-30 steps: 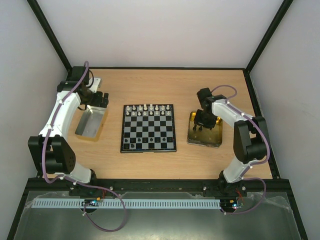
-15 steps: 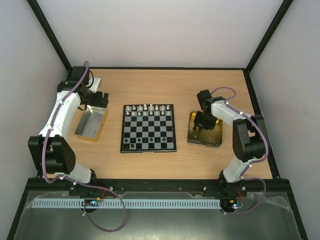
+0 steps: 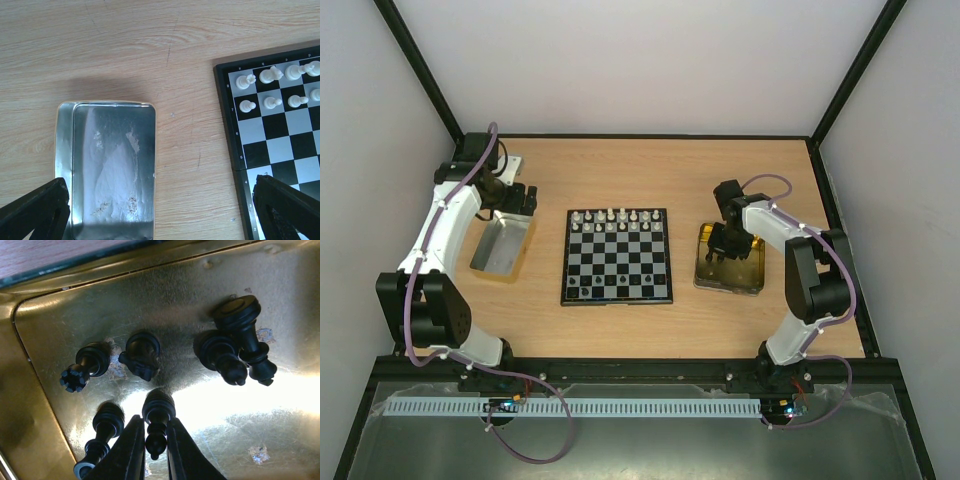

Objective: Set up the chess pieces on the board
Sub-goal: Pick up the chess piece from the storage box, then place the chess piece on the chessboard.

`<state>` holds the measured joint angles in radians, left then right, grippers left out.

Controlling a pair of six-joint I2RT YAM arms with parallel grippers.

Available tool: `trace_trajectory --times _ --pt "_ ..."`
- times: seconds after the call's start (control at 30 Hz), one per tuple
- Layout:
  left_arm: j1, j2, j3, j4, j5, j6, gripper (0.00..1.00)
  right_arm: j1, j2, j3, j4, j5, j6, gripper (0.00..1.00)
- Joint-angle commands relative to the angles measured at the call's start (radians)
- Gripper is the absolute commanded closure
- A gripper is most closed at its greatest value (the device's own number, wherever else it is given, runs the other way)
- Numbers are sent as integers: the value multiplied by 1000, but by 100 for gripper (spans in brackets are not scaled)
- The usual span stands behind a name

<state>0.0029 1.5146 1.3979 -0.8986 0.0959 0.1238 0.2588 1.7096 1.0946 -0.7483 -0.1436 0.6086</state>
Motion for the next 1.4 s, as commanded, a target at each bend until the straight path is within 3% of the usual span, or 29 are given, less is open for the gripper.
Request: trace_trajectory --times 0.0,0.33,0.77,0.93,1.13,1.37 --pt "-6 -5 24 -23 -4 1 0 -6 18 -16 7 21 -12 89" --pt "-6 -14 16 -20 1 2 1 -6 -25 -14 -26 30 -12 92" --pt "-7 -25 11 -6 33 -6 1 13 -164 64 -207 60 -18 93" --pt "-6 -34 6 2 48 -10 0 131 -205 144 -310 67 20 92" --pt "-6 -43 6 10 48 -16 0 398 -188 210 -327 27 155 92" --pt "-6 -66 -12 18 45 -19 0 647 -47 336 -294 37 242 92"
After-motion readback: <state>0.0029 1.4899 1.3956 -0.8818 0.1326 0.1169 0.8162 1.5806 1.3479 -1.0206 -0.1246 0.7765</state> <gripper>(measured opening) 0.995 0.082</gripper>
